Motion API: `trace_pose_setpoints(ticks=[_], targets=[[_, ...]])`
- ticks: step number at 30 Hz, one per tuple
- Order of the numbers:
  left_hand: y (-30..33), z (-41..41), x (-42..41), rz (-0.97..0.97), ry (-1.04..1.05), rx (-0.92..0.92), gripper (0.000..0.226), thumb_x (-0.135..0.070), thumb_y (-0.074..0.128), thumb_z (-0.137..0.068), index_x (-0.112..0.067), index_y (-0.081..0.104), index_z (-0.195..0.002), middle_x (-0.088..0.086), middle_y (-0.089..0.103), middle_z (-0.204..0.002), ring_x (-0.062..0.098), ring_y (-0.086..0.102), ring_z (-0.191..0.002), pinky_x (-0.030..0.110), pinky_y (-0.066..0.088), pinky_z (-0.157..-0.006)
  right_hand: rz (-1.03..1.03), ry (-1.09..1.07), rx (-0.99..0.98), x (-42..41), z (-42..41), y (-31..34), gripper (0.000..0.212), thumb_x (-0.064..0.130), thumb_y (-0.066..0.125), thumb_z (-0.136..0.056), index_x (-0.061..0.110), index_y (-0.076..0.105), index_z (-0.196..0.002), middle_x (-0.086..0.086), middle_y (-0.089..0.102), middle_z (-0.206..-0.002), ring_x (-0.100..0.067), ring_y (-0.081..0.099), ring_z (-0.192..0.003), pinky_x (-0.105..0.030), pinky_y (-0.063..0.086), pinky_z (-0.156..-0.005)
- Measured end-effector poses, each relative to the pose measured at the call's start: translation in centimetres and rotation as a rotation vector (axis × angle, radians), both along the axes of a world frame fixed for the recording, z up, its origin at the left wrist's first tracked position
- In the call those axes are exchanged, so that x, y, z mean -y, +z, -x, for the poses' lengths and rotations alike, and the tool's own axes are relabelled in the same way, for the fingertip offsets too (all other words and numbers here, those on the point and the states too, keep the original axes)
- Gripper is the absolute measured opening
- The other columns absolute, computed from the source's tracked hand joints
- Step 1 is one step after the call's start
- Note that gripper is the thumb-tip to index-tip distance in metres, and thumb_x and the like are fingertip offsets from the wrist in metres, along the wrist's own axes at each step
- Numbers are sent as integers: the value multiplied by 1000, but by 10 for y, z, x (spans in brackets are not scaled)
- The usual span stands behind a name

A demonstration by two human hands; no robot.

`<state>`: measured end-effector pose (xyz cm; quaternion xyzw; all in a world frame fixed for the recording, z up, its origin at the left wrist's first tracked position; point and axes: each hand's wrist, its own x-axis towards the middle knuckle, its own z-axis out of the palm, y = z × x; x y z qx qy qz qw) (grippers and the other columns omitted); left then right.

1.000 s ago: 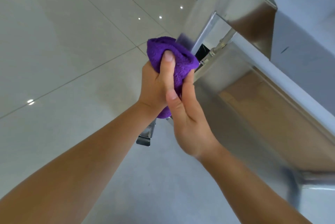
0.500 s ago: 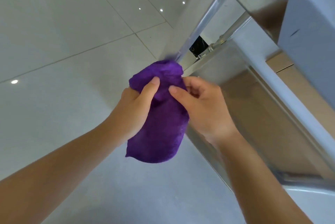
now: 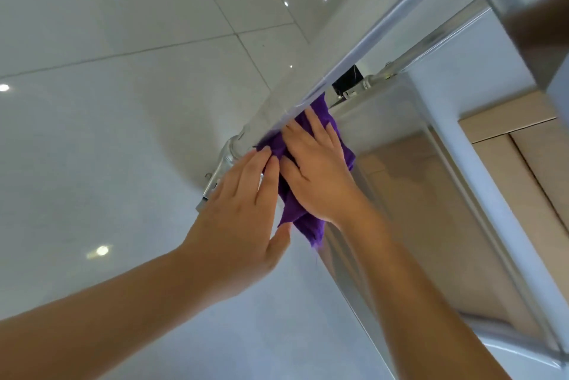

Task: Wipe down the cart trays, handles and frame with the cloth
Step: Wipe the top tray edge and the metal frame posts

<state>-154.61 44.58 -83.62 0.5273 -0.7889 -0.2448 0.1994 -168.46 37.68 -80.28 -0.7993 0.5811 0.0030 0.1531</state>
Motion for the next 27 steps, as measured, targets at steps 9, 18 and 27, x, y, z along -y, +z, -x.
trace_pose_setpoints(ticks=[9, 18, 27], targets=[[-8, 13, 11, 154, -16, 65, 74, -38, 40, -80, 11, 35, -136, 27, 37, -140, 37, 36, -129, 37, 25, -108, 191, 236, -52, 48, 15, -17, 46, 34, 25, -80, 16, 67, -90, 6, 66, -91, -17, 53, -100, -41, 35, -97], [-16, 45, 51, 288, -93, 114, 79, -50, 32, -87, 13, 33, -136, 33, 31, -142, 41, 34, -133, 45, 25, -111, 246, 102, 22, 86, 55, -21, 27, 30, 34, -78, 14, 50, -64, 5, 49, -61, -19, 47, -68, -44, 43, -77], [-22, 55, 56, 289, -36, 177, 83, -52, 28, -82, 13, 38, -133, 34, 38, -138, 43, 37, -130, 49, 27, -109, 294, 82, 22, 104, 75, -28, 26, 33, 32, -77, 16, 32, -58, 8, 31, -53, -20, 36, -62, -32, 30, -68]])
